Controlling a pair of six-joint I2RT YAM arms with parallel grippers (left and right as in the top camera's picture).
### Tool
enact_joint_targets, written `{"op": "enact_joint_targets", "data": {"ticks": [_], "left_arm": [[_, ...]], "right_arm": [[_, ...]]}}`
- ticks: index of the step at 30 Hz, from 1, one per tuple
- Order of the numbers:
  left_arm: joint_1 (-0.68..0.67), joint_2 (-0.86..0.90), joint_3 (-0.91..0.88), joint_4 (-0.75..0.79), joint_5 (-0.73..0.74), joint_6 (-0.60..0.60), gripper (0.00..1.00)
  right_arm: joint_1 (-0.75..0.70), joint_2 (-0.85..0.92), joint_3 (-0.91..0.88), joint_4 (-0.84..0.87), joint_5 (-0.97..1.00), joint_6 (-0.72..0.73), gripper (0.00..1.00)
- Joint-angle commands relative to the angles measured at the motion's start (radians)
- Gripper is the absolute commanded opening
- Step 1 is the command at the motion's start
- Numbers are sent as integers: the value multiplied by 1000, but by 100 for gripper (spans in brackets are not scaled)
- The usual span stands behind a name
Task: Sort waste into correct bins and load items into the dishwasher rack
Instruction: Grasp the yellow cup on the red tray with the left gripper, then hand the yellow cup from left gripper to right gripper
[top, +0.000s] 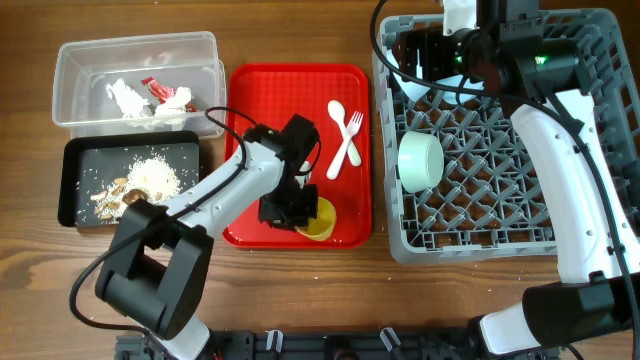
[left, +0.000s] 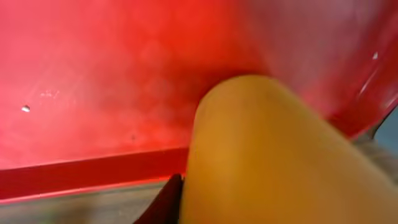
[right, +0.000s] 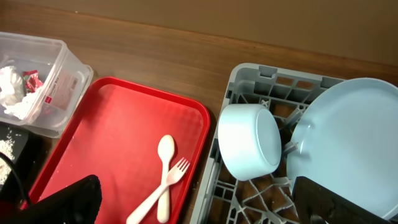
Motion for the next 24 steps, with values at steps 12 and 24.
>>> {"op": "enact_joint_targets", "data": {"ticks": [12, 24], "left_arm": [[421, -160, 106, 271, 820, 165, 4], [596, -159, 106, 396, 1248, 165, 4]], "right_arm": [[9, 77, 2, 2, -534, 67, 100], [99, 234, 2, 250, -1166, 24, 99]]}}
